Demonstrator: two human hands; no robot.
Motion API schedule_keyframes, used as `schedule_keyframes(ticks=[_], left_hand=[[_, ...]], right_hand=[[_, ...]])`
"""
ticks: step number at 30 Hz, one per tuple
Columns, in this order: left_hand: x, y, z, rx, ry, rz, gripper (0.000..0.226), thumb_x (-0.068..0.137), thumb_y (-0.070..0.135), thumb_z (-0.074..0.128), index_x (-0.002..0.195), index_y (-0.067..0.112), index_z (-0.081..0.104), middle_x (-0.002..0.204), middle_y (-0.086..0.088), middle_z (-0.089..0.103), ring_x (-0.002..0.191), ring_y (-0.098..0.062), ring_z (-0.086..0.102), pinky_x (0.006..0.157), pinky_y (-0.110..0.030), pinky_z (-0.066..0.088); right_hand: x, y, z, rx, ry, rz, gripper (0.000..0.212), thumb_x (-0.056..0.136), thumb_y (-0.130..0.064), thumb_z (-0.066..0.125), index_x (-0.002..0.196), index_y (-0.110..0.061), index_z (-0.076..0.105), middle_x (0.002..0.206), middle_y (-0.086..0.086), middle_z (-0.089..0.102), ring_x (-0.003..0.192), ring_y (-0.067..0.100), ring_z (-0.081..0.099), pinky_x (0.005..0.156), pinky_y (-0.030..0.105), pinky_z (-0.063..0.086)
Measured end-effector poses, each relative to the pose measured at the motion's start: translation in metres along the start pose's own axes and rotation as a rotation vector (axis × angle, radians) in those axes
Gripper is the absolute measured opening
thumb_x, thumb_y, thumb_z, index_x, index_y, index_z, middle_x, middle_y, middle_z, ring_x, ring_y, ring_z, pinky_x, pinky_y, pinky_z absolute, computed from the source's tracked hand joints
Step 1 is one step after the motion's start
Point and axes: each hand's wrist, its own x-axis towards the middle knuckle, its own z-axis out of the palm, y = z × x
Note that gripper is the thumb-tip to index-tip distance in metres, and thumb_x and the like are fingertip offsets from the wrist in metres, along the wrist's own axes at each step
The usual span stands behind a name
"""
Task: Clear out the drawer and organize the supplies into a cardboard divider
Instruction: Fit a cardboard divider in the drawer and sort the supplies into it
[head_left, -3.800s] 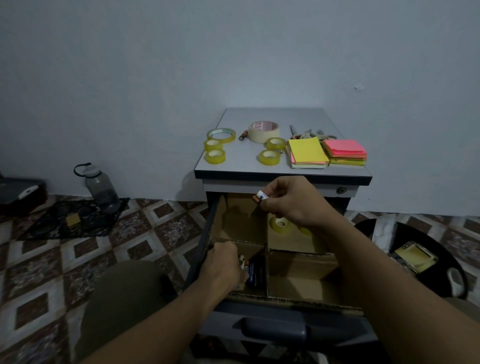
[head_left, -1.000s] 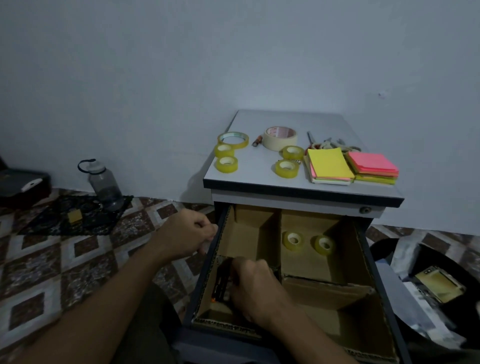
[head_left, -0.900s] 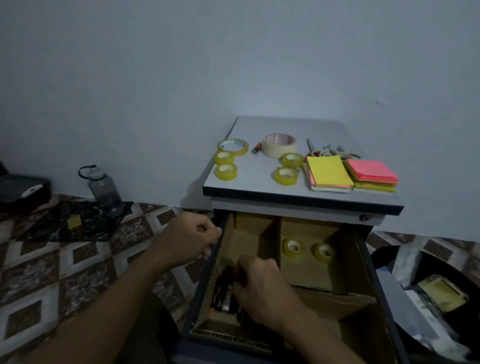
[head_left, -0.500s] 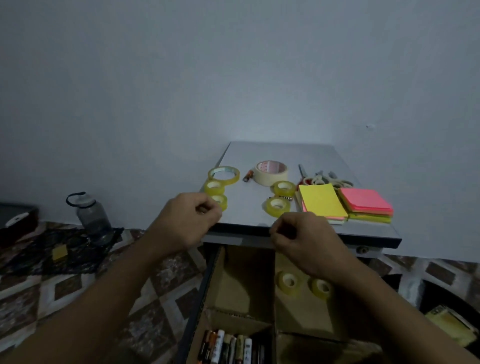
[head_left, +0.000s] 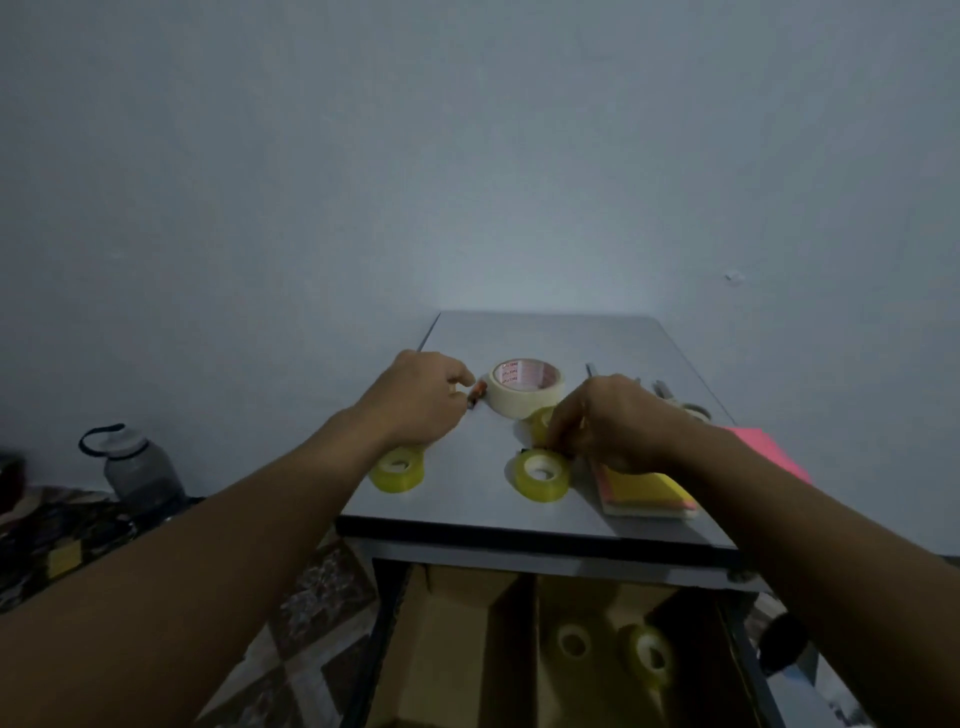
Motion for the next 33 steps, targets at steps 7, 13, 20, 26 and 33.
schedule_keyframes(ticks=[7,13,20,26,33], left_hand=[[0.013,0.004,0.015,0.293,-0.118,0.027,0.038,0.098,0.025,0.040,0.127,0.031,0.065,0.129,-0.004,0.061,0.121,-0.030,0.043,0.099,-0.046,0.044],[0.014,0.000,0.021,0.292,-0.088,-0.005,0.039,0.087,0.039,0.039,0.112,0.038,0.069,0.118,-0.004,0.064,0.102,-0.027,0.058,0.090,-0.044,0.053],[0.002,0.005,0.022,0.295,-0.020,0.080,0.026,0.093,0.035,0.050,0.081,0.026,0.071,0.083,0.003,0.062,0.076,-0.015,0.051,0.068,-0.033,0.050],[-0.013,0.008,0.018,0.322,-0.024,0.150,0.026,0.092,0.036,0.055,0.066,0.029,0.055,0.074,0.010,0.052,0.074,-0.015,0.052,0.066,-0.031,0.046],[-0.018,0.013,0.014,0.402,0.050,0.099,0.014,0.087,0.033,0.060,0.079,0.023,0.066,0.085,0.005,0.065,0.085,-0.019,0.060,0.074,-0.030,0.041]], right_hand=[[0.010,0.004,0.004,-0.023,-0.055,-0.063,0.028,0.089,-0.015,0.064,0.107,-0.034,0.075,0.106,-0.011,0.073,0.094,0.005,0.063,0.088,0.021,0.051],[0.006,0.006,0.016,-0.052,0.069,-0.041,0.018,0.088,-0.037,0.066,0.102,-0.034,0.077,0.098,-0.006,0.073,0.097,0.013,0.059,0.087,0.039,0.054],[0.001,0.000,0.023,-0.084,0.177,0.014,0.018,0.088,-0.041,0.063,0.087,-0.026,0.073,0.087,0.006,0.069,0.094,0.022,0.057,0.082,0.041,0.052],[0.005,-0.004,0.022,-0.132,0.158,0.074,0.024,0.085,-0.044,0.067,0.085,-0.021,0.073,0.080,0.003,0.068,0.075,0.020,0.063,0.072,0.038,0.058],[0.021,-0.009,0.016,-0.032,0.094,0.078,0.007,0.077,-0.020,0.074,0.083,-0.018,0.077,0.085,0.006,0.070,0.076,0.021,0.066,0.069,0.036,0.060]])
